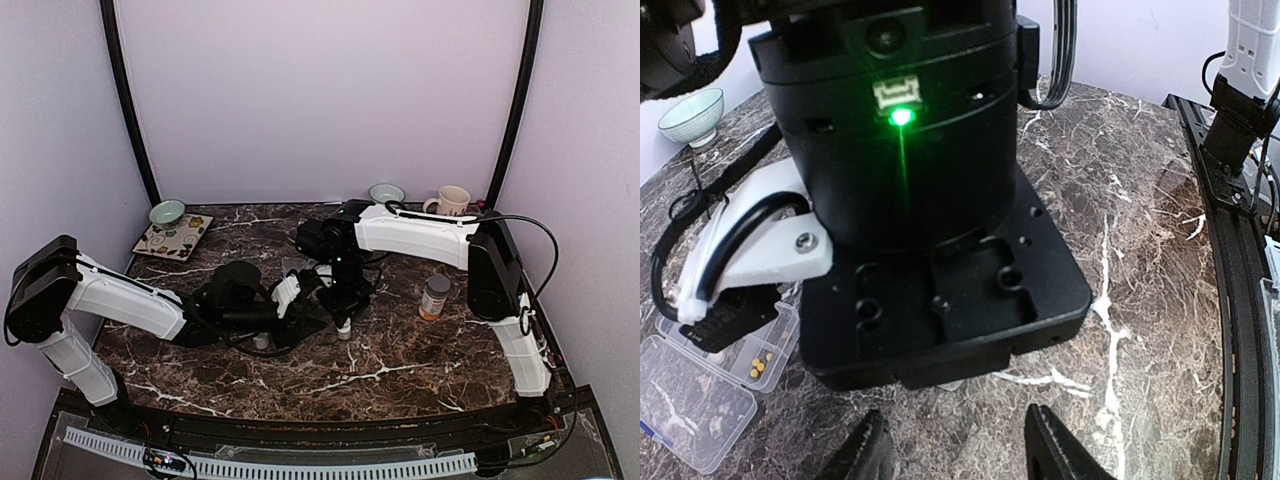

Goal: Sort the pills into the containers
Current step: Close the lid of the pill bottle on the pill bottle.

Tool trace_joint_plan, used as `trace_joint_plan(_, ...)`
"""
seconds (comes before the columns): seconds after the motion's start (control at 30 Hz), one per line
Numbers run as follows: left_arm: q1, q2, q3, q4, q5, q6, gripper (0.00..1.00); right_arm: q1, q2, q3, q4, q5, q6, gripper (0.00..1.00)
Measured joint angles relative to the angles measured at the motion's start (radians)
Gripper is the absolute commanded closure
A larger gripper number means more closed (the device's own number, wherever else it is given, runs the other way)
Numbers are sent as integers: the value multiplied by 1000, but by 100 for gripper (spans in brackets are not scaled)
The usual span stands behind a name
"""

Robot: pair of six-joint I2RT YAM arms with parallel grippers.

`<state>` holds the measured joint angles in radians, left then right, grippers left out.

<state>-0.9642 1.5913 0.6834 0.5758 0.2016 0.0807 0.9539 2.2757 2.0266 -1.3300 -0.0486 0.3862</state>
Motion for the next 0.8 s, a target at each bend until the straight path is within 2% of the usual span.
trace_joint_plan(0.5,0,1,0,4,2,-6,52,-5,9,24,-3,0,-4,66)
trace_joint_plan(0.8,0,2,-3,8,2,-6,52,-5,12,24,-3,0,-7,70)
